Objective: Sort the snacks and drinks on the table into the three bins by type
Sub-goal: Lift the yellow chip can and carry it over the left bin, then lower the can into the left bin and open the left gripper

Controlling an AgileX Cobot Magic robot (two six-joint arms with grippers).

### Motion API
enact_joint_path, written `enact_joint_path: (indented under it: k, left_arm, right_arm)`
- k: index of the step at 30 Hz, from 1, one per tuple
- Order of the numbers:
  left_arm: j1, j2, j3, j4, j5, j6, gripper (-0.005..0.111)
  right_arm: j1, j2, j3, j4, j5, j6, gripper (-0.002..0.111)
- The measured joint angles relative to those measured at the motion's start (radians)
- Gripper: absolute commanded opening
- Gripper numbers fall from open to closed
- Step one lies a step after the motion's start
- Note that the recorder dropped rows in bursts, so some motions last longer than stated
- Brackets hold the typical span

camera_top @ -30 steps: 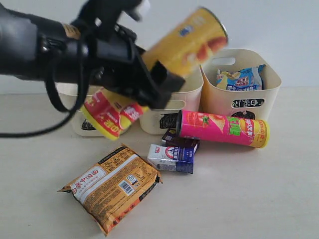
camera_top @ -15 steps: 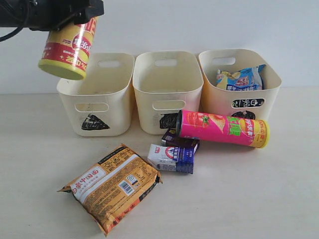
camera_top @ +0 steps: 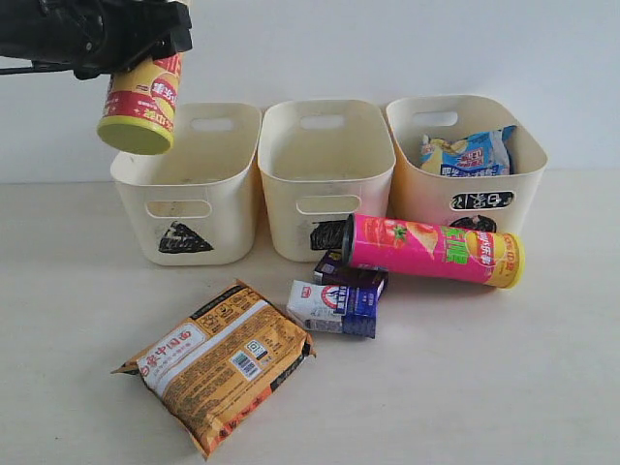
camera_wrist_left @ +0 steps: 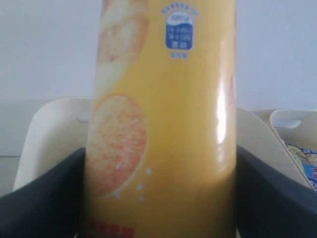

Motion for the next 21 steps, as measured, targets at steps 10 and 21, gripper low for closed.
enact_joint_path:
  k: [10, 21]
  left_arm:
    - [0.058, 0.189, -0.252, 0.003, 0.258, -0.002, 0.005]
    - [0.06, 0.401, -0.547, 0.151, 0.47, -0.047, 0.005]
  right_arm:
    - [0.0, 0.0, 0.0, 0.0, 0.026, -0.007, 0.0]
    - [0.0, 0.0, 0.0, -0.002, 0.064, 0.0, 0.0]
